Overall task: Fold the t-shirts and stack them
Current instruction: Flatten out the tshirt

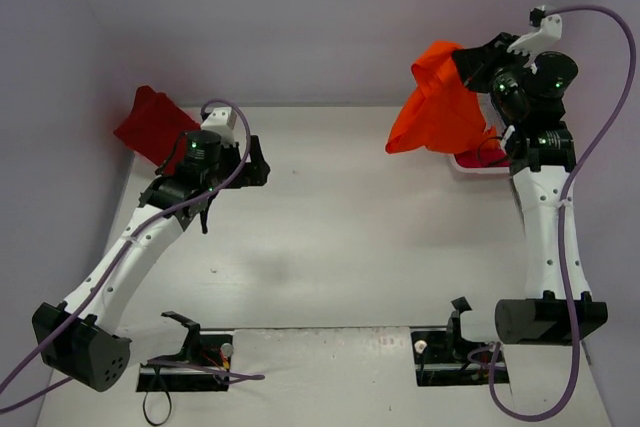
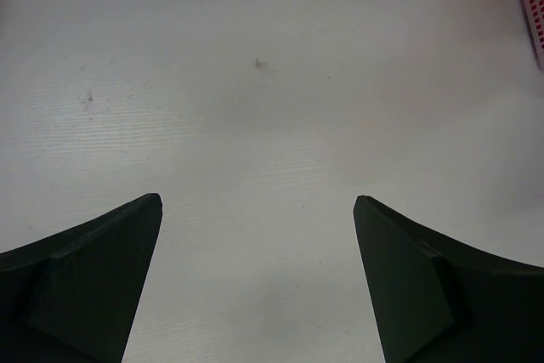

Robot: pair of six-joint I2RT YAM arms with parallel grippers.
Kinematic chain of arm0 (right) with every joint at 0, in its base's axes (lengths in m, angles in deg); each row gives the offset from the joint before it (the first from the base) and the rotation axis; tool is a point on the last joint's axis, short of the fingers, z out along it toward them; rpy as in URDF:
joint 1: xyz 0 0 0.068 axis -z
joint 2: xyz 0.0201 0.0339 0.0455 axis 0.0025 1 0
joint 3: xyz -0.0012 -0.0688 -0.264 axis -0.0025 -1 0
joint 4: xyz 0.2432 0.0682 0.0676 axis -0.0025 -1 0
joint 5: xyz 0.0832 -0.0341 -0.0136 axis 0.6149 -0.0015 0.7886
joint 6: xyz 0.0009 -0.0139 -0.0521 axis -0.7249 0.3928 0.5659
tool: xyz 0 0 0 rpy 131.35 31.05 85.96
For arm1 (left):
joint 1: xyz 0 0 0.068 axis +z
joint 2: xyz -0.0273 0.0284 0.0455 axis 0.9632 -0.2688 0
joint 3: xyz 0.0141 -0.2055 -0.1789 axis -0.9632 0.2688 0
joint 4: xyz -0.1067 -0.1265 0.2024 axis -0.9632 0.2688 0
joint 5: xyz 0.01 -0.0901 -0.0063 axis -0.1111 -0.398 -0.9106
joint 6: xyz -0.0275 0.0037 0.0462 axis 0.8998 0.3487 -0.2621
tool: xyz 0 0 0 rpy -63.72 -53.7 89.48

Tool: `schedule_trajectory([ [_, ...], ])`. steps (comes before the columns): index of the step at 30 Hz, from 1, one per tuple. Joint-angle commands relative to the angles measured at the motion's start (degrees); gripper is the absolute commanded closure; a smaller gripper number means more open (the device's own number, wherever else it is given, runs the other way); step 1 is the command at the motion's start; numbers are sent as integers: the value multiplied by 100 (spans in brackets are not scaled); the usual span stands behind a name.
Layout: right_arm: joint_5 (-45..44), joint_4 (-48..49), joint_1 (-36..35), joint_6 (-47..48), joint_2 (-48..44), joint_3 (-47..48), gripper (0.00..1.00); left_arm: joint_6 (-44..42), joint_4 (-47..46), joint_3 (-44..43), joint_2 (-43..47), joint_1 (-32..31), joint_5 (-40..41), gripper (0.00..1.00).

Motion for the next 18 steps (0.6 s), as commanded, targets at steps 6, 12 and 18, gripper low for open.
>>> schedule_trajectory([
  [6,1121,1144,7,-1045,239,1158,100,350,-566,-243,71,31,-496,9],
  [12,1569,1696,7,-1783,432,1633,100,473,-733,-234,36,31,-681,10],
  [18,2088,2785,7,-2880,520,1713,100,482,-716,-164,115,31,-655,10],
])
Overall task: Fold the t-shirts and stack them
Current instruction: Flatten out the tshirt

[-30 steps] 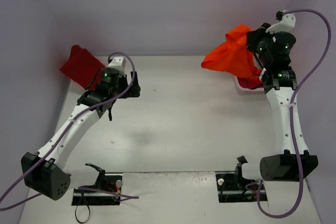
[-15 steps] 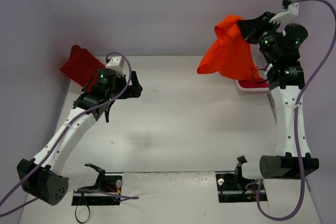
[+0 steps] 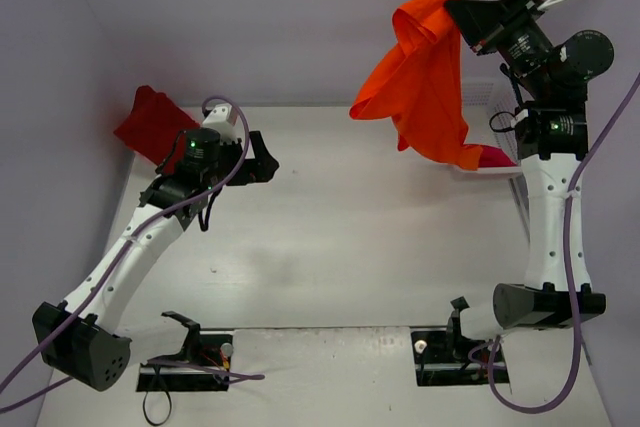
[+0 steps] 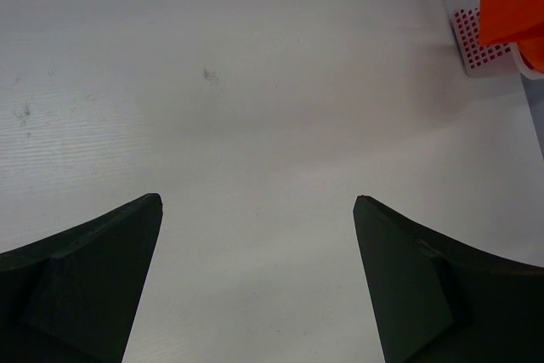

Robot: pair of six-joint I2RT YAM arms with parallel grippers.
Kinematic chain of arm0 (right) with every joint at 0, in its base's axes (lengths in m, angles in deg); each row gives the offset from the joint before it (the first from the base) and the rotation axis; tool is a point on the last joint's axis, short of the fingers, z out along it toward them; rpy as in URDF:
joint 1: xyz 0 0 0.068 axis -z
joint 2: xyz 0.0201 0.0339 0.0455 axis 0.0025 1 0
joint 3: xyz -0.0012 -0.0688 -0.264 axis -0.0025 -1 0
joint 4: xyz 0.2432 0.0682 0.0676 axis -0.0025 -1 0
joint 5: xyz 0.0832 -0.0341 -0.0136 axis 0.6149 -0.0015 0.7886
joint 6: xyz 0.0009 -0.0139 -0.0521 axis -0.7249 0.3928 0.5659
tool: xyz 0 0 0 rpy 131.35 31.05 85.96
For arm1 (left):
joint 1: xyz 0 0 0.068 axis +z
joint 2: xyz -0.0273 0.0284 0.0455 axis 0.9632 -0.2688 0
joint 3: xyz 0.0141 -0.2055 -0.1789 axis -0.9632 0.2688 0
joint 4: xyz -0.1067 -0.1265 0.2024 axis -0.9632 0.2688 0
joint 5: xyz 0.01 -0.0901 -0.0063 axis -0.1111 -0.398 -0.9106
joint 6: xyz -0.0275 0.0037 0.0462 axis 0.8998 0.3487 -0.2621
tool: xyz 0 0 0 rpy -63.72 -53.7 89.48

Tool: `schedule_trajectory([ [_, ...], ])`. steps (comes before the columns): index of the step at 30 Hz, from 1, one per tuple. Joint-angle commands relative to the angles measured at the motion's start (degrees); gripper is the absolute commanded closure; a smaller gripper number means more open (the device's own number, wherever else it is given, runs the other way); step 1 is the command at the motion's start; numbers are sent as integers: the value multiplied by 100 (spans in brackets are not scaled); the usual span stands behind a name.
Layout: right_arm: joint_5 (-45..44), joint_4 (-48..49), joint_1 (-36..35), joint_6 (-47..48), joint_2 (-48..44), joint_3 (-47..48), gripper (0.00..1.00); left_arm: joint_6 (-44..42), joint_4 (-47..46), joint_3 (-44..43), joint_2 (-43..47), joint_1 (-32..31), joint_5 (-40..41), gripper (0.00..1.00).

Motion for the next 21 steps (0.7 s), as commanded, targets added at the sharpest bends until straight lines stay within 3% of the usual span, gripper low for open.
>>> schedule_trajectory([
  [1,534,1557,7,-954,33,299,100,82,-370,-137,159,31,-45,10],
  [14,842,3271,7,-2976,490,774,100,100,-362,144,370,31,51,10],
  [17,903,3421,-11,-3241,447,572,100,100,-362,258,414,31,69,10],
  [21,877,3395,-72,-3136,131,-427,100,126,-423,381,440,31,95,10],
])
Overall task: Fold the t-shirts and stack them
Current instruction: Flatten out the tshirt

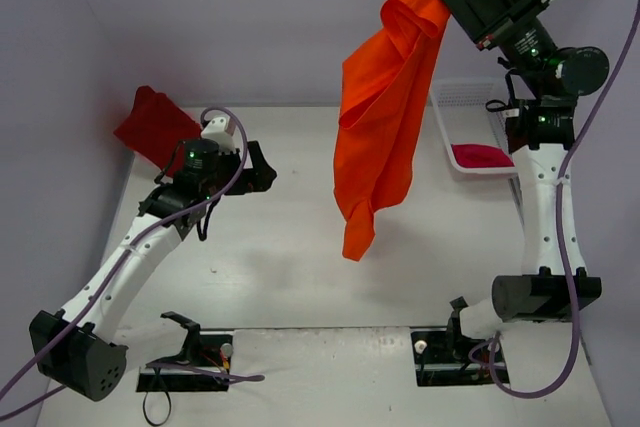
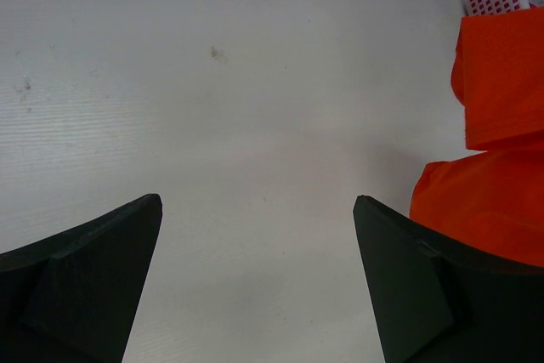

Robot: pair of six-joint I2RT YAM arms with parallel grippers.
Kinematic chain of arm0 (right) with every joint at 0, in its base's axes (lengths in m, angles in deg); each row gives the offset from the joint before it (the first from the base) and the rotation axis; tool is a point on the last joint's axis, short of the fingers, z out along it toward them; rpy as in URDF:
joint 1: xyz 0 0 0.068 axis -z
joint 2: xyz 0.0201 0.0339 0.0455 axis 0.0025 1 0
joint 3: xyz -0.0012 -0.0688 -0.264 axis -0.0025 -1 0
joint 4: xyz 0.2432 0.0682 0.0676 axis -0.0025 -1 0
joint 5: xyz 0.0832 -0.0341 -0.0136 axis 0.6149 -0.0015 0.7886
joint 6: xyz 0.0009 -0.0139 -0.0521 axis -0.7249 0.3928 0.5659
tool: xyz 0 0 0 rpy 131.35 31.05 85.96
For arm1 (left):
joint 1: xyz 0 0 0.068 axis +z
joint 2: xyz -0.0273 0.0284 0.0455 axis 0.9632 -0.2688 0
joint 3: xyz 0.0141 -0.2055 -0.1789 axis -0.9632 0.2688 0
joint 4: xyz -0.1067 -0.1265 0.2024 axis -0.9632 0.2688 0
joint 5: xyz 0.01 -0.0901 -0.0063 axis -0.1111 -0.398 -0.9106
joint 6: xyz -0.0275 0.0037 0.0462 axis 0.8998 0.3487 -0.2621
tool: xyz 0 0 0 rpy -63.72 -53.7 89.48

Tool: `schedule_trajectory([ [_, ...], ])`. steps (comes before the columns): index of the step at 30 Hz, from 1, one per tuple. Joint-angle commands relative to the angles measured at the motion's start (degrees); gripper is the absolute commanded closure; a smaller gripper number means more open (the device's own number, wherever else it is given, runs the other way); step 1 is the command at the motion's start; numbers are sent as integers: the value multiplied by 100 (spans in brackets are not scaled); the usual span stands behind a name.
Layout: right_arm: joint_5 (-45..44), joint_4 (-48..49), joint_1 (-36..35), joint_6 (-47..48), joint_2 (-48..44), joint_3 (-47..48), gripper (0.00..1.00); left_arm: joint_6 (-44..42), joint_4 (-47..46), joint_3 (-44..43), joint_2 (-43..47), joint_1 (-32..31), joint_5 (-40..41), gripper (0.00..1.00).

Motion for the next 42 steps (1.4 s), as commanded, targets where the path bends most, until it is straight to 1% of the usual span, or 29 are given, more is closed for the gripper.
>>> schedule_trajectory([
  [1,25,598,-112,-146,-337,-686,100,91,-366,-43,139,31,78,10],
  [3,-45,212,-173,363,-548,-976,100,100,-367,-34,112,31,87,10],
  [4,-194,-225,-339,600,-645,-1169,100,126,-384,-42,86,31,78,10],
  [5,-273,-438,-428,846,-672,-1223,100,135,-384,-51,42,31,87,10],
  [6,-353,-666,-524,1309,-681,-1241,100,161,-401,-77,24,31,87,10],
  [7,-484,-956,-630,1497,-655,-1241,100,170,-410,-86,-2,31,87,11],
  [9,-573,-1081,-998,1813,-532,-1224,100,214,-463,-86,-46,31,78,11],
  [11,-635,-1099,-1332,1876,-321,-1162,100,241,-498,-86,-99,31,69,13],
  [14,-713,-1073,-1640,1938,-14,-1031,100,267,-525,-60,-134,31,60,14],
  [17,-792,-1090,-2140,2043,276,-855,100,267,-534,-7,-152,31,113,14],
  [21,-915,-1134,-2598,2175,549,-609,100,223,-525,19,-160,31,157,14],
  [27,-986,-1204,-3126,2219,1014,67,100,197,-516,2,-178,40,192,14],
  [29,-977,-1231,-3197,2202,1077,304,100,197,-490,-7,-161,40,201,14],
  [32,-986,-1240,-3241,2210,1016,367,100,197,-463,45,-108,40,218,14],
  [39,-1416,-1889,-3101,2860,191,376,100,197,-437,98,15,40,289,14],
  [42,-1540,-2127,-2881,2957,-292,52,100,205,-428,81,24,31,271,14],
])
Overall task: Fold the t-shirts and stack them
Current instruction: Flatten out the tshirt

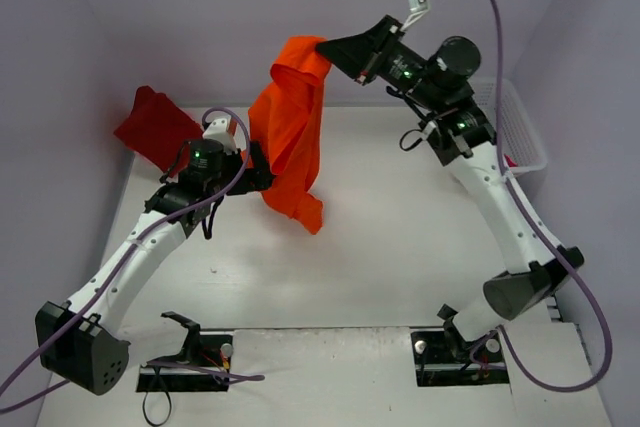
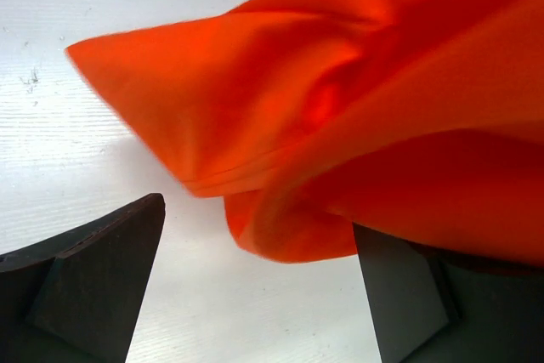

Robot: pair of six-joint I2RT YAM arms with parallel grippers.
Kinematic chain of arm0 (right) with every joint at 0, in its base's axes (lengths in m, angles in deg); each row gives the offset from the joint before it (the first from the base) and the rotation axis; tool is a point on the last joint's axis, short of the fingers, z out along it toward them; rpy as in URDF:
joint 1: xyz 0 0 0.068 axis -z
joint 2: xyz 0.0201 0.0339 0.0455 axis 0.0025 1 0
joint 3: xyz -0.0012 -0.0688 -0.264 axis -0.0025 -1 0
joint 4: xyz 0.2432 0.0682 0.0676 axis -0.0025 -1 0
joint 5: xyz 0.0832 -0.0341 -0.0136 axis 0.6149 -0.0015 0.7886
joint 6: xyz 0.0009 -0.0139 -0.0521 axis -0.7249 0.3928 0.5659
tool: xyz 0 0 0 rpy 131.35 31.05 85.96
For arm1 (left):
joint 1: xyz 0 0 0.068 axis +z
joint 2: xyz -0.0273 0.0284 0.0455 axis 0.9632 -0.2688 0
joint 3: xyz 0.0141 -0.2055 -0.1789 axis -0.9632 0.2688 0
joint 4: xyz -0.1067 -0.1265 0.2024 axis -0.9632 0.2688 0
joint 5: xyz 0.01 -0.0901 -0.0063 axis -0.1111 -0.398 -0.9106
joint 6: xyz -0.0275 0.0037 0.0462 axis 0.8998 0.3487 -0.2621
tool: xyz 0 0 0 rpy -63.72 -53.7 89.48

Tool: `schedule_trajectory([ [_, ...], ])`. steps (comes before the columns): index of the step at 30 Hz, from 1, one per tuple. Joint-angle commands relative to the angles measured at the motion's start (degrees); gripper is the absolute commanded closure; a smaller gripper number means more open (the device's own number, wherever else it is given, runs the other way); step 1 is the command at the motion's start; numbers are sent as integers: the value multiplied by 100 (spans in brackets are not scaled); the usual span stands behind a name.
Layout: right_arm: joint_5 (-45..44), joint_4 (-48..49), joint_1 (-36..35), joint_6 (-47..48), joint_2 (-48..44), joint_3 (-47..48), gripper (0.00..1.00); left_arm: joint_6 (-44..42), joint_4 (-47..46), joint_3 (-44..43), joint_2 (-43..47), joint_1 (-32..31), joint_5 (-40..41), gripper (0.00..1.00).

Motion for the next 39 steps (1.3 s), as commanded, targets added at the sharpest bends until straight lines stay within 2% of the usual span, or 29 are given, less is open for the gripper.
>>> schedule_trajectory([
  [1,-327,233,251,306,-1054,-282,100,48,-253,-77,208,40,48,14],
  [5,-1203,-354,322,587,-1775,-961,100,66,-288,-68,190,40,22,14],
  [11,-1776,-1181,296,799,-2566,-1873,100,74,-332,-50,138,40,48,14],
  [15,-1927,-1191,278,685,-2726,-2438,100,109,-490,-50,-11,31,5,15],
  [18,-1638,-1191,243,684,-2445,-2220,100,180,-893,11,-240,31,-240,17],
  [21,-1523,-1182,190,719,-2260,-1974,100,250,-2111,248,-565,31,-653,18],
  [24,-1531,-1191,190,763,-2286,-1824,100,356,-2886,345,-1057,31,-1031,19],
  [29,-1470,-1200,190,781,-2225,-1394,100,750,-3794,135,-2110,5,-2358,23],
  [33,-1224,-1200,190,711,-1926,-805,100,1225,-4802,292,-2446,-65,-2650,25],
  [39,-881,-1130,190,500,-1469,-75,100,1384,-5157,363,-2561,-74,-2808,26],
])
